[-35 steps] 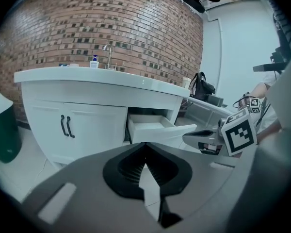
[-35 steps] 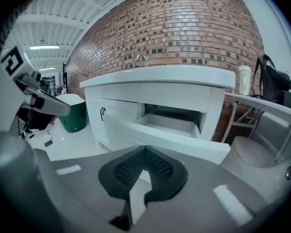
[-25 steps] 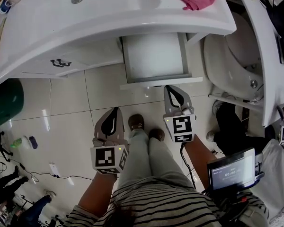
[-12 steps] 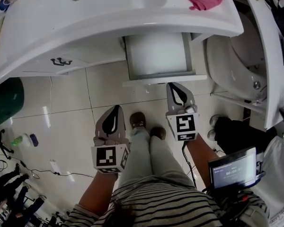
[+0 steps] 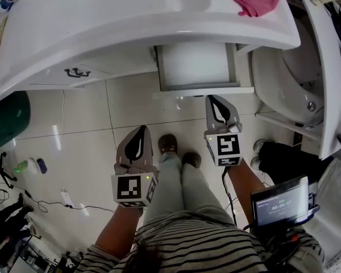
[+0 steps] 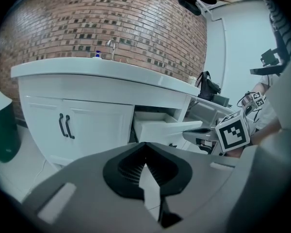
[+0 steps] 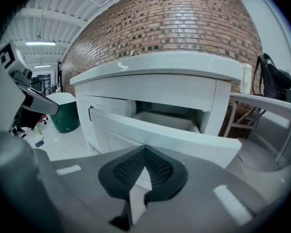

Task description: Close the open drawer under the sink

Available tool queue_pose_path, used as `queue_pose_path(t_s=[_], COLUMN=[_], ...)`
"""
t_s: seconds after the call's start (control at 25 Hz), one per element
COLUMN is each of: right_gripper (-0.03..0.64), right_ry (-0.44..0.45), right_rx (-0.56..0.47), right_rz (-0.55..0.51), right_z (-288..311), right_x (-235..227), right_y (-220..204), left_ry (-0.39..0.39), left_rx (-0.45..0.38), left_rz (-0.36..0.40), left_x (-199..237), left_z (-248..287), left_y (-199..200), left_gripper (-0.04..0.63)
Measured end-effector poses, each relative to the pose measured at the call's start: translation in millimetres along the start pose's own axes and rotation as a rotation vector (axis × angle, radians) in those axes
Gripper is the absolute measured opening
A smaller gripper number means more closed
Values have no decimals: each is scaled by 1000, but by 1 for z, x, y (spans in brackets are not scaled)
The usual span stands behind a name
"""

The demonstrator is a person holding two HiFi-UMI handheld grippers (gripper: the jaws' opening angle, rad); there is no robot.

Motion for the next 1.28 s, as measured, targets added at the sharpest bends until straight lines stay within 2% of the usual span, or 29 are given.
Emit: queue_pose_path(t_s=[0.52,1.28], right_gripper=[-3,-2], right_ry=[-27,-41], right_rx=[-24,-53], right_rz=[-9,7], right_z=[23,52], right_x=[-9,-23], right_y=[16,32], left_ry=[14,5], left_rx=[3,19], left_rz=[-21,-25], left_x=[20,23], left_z=[10,18], left_y=[2,0], left_gripper=[15,15])
Point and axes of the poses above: the fingertips, and each gripper's own axes: z forward along the fingers, x to its left, y out of its top, the point moved 5 cm from there along -z, backward along the fingers, and after that the axes turned 1 degree about -y, right-handed, at the moved point
